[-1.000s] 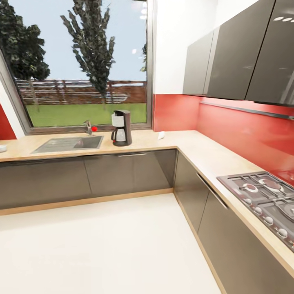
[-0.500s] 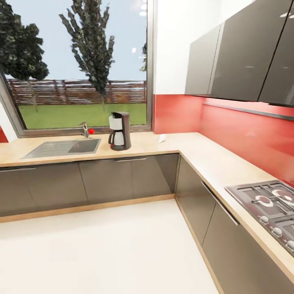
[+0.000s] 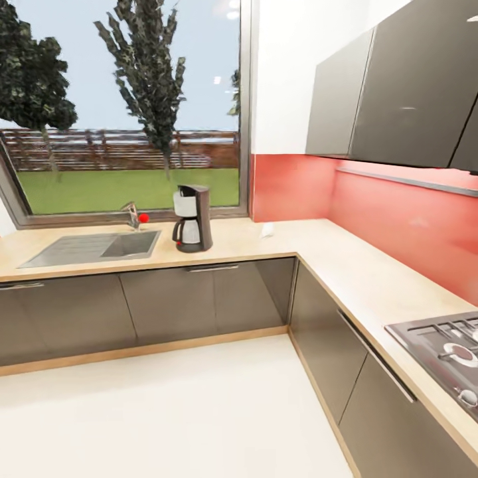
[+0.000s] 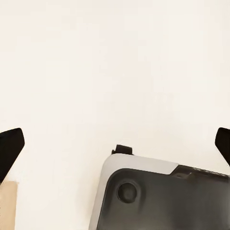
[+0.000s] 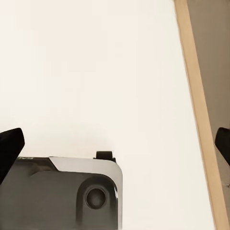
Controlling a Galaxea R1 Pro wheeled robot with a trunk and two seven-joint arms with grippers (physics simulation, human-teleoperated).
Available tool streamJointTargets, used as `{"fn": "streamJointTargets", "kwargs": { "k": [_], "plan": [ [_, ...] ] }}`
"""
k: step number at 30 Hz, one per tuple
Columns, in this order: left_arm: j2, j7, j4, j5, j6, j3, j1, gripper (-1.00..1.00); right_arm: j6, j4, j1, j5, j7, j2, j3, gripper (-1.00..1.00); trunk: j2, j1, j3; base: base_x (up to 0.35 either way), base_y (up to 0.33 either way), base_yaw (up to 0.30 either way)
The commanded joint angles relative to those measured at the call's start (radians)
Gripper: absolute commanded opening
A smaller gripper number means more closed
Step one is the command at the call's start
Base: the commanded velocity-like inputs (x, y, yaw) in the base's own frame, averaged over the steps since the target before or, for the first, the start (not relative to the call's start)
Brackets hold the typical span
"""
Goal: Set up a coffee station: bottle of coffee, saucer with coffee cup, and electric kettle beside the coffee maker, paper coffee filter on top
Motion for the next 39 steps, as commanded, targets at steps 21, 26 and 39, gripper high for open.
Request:
{"fn": "streamJointTargets", "kwargs": {
  "k": [21,26,39],
  "plan": [
    [0.041,0.012,0.224,-0.175,0.016,0.003,0.001,1.0,0.001,-0.46,-0.221,-0.101,-0.004,0.031,-0.005,1.0,-0.002,0.001,-0.002,0.163,0.052,0.101],
    [0.045,0.011,0.225,-0.177,0.015,0.002,0.002,1.0,0.029,-0.478,-0.602,-0.133,-0.004,0.05,-0.004,1.0,-0.002,0.001,-0.002,0.0,0.0,0.0],
    [0.044,0.013,0.223,-0.177,0.013,0.003,0.003,1.0,0.279,-0.501,-0.951,-0.131,-0.19,0.065,0.003,1.0,-0.002,0.001,-0.002,0.0,0.0,0.0]
  ]
}}
